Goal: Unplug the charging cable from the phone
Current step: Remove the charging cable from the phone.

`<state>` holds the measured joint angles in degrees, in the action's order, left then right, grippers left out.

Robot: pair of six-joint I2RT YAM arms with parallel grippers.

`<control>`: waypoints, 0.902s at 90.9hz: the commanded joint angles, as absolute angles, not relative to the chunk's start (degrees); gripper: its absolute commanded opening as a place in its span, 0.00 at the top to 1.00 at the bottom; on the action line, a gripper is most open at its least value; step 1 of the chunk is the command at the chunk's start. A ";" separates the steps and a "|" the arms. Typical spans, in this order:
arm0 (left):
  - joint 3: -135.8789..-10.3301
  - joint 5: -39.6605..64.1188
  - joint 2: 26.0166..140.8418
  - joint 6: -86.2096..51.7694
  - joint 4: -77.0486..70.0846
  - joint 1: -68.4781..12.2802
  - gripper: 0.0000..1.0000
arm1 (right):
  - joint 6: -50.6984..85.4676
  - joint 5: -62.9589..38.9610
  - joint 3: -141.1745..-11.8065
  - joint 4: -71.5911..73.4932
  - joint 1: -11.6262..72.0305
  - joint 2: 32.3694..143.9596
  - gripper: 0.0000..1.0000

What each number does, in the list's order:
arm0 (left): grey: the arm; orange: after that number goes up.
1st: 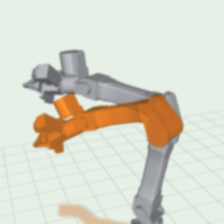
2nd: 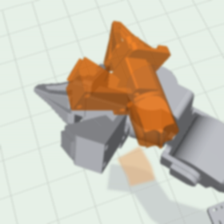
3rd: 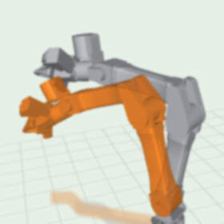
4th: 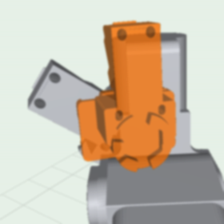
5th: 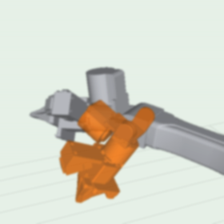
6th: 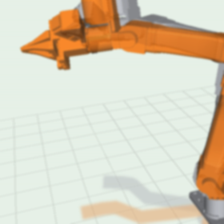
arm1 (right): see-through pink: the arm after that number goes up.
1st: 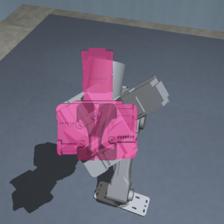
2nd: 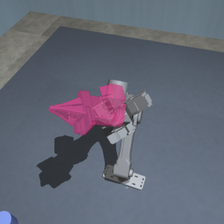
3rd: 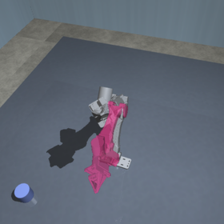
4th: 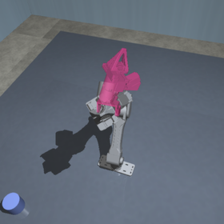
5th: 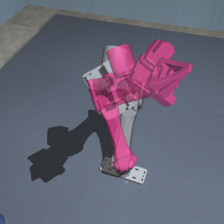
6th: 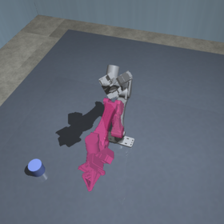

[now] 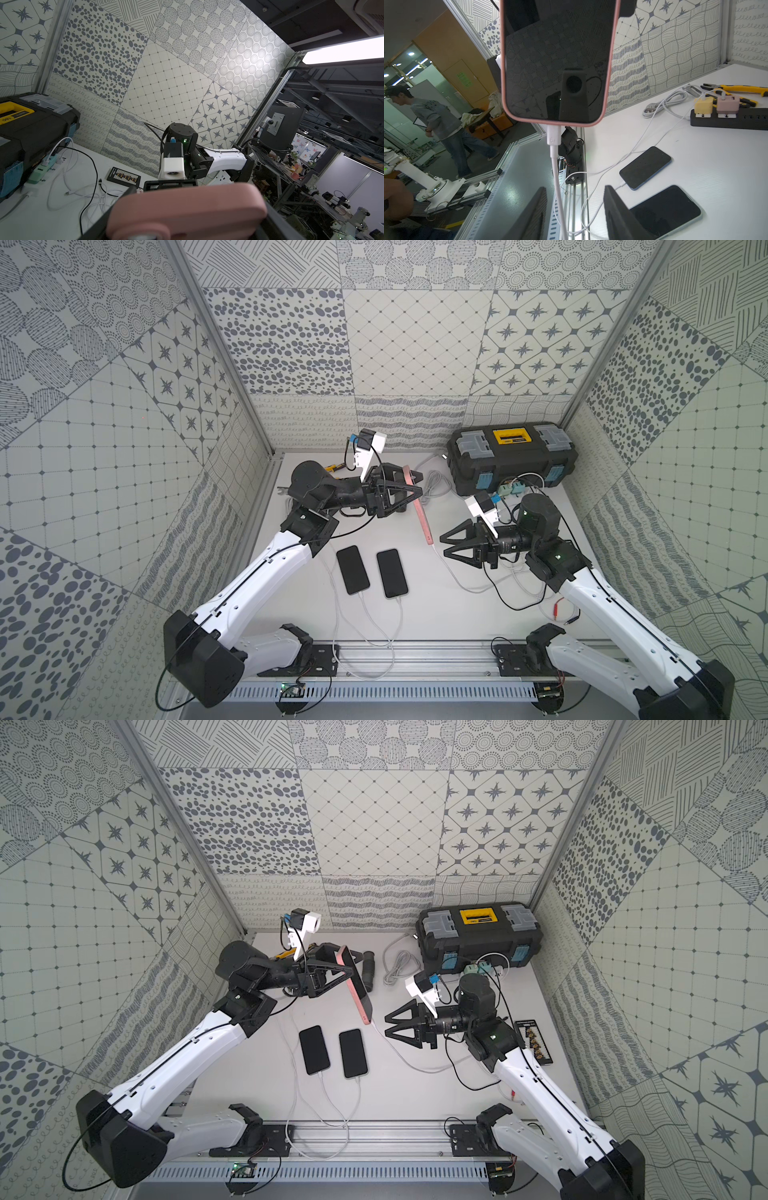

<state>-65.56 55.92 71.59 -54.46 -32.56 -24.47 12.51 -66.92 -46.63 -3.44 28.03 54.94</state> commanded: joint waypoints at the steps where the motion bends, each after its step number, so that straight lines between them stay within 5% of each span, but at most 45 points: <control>1: -65.59 56.17 71.62 -53.01 -35.16 -24.52 0.86 | 10.29 -65.25 -46.10 -1.93 30.10 55.99 0.56; 30: -65.54 56.10 71.43 -52.11 -33.94 -24.52 0.85 | 8.42 -64.23 -45.79 -2.02 33.40 57.85 0.78; 42: -65.48 56.08 71.11 -51.42 -33.11 -24.52 0.85 | 7.50 -64.21 -45.36 -2.02 33.40 57.29 1.00; 82: -66.86 57.37 70.81 -49.99 -30.62 -24.05 0.90 | 4.58 -64.07 -42.78 -2.67 32.53 53.77 1.00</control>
<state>-65.41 56.29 71.57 -51.13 -27.88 -24.47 5.91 -63.77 -43.90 -3.20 33.06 54.89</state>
